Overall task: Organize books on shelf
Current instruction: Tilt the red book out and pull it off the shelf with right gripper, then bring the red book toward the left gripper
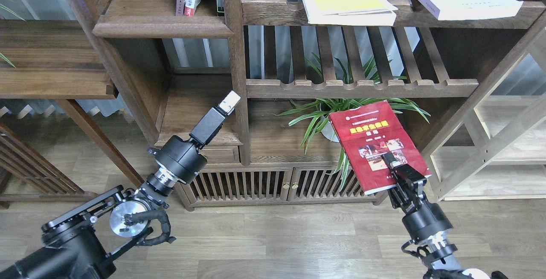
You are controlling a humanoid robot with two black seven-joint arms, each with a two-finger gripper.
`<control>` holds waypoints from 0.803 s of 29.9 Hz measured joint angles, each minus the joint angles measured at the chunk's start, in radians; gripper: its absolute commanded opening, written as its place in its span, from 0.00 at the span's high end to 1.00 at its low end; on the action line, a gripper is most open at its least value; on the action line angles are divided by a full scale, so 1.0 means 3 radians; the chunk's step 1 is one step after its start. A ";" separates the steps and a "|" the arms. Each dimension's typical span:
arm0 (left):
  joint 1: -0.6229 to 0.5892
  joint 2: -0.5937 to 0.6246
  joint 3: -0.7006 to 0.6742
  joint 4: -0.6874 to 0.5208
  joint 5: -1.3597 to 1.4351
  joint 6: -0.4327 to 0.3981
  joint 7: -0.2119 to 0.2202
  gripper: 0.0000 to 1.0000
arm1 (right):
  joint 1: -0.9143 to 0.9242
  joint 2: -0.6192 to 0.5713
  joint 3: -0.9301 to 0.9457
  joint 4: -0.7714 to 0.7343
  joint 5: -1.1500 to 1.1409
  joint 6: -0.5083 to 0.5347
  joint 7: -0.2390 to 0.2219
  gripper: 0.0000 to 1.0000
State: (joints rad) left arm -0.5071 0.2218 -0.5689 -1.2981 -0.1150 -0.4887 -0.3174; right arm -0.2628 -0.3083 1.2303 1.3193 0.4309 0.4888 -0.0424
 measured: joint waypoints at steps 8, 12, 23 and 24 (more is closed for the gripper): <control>0.0003 -0.0171 0.0119 0.0171 0.0000 0.0000 0.0002 0.00 | 0.0083 0.0092 -0.0041 0.0029 0.0000 0.0000 0.0008 1.00; 0.0003 -0.0220 0.0172 0.0229 0.0006 0.0000 0.0009 0.00 | 0.0273 0.0204 -0.0121 0.0030 0.0001 0.0000 0.0009 1.00; 0.0015 -0.0386 0.0198 0.0346 -0.0026 0.0000 -0.0014 0.00 | 0.0589 0.0619 -0.0543 0.0031 -0.0078 0.0000 0.0009 1.00; 0.0026 -0.0393 0.0200 0.0339 -0.0030 0.0000 -0.0014 0.00 | 0.0593 0.0660 -0.0563 0.0031 -0.0105 0.0000 0.0008 1.00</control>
State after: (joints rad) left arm -0.4992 0.1038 -0.5089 -1.1963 -0.1240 -0.4887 -0.3217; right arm -0.0848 -0.1103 1.0615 1.3285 0.3993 0.4888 -0.0398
